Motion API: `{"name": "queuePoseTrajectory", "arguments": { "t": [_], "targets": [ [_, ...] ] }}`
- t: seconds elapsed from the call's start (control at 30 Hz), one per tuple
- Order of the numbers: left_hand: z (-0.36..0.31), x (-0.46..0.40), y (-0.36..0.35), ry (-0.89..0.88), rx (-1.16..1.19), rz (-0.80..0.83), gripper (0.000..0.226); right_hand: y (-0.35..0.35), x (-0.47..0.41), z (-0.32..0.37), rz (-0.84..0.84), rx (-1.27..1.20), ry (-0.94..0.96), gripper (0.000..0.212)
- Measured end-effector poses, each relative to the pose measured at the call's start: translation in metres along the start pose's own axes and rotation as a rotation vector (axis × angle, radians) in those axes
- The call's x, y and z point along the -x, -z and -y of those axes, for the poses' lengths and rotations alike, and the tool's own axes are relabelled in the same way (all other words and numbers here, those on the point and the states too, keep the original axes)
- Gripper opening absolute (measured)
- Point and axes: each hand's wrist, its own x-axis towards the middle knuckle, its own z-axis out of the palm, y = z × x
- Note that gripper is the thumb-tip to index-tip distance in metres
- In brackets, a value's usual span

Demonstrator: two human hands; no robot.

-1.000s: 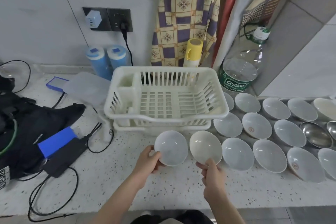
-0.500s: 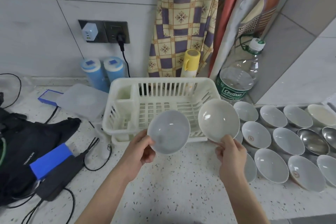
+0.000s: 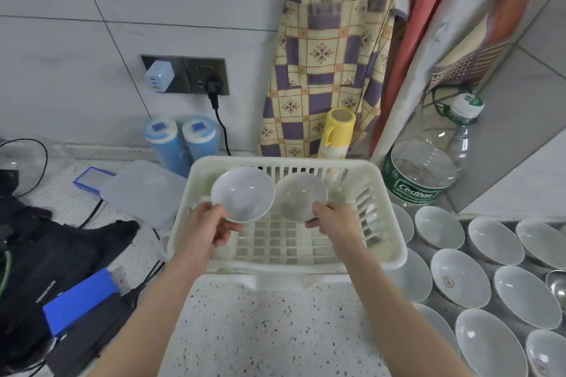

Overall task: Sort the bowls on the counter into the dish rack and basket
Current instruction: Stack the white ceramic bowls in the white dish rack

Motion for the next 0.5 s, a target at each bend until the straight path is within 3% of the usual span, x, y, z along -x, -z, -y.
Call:
{"name": "queuePoseTrajectory", "arguments": {
  "t": [0.27,0.5],
  "targets": [
    [0.002,-0.026,-0.004,0.046,0.097,-0.099,0.021,-0.046,-0.034,-0.003,0.263,0.097,-0.126,0.017],
    [0.002,-0.037,-0.016,0.076,0.092,-0.119,0.022,-0.067,-0.051,-0.004,0.277,0.086,-0.156,0.01]
  ]
}}
